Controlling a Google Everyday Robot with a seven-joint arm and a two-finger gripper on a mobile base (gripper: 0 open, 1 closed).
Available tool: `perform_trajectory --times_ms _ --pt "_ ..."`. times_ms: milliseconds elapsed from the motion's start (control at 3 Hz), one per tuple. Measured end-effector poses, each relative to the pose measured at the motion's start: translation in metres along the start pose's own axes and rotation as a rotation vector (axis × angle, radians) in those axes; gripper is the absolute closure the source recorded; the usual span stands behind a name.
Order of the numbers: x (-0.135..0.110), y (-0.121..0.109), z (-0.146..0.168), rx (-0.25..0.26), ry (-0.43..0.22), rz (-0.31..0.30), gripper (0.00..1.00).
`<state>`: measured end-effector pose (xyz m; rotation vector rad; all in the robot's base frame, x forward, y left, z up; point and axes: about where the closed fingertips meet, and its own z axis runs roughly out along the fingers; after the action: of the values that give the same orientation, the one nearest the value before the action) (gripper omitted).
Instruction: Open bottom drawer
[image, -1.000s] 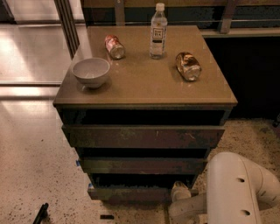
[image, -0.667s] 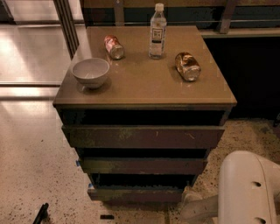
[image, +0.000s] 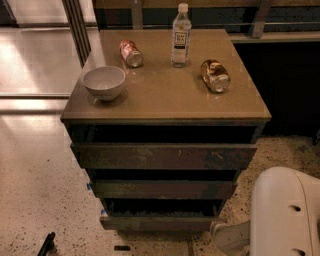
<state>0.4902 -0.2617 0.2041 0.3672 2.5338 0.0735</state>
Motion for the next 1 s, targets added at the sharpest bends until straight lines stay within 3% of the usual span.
perform_trajectory --times_ms 333,1000 --pt "-0.016 0.005 -0.003 0.011 -0.048 0.001 1.00" --pt "-0.078 0.040 -0.017 0.008 -0.174 -0.044 1.00"
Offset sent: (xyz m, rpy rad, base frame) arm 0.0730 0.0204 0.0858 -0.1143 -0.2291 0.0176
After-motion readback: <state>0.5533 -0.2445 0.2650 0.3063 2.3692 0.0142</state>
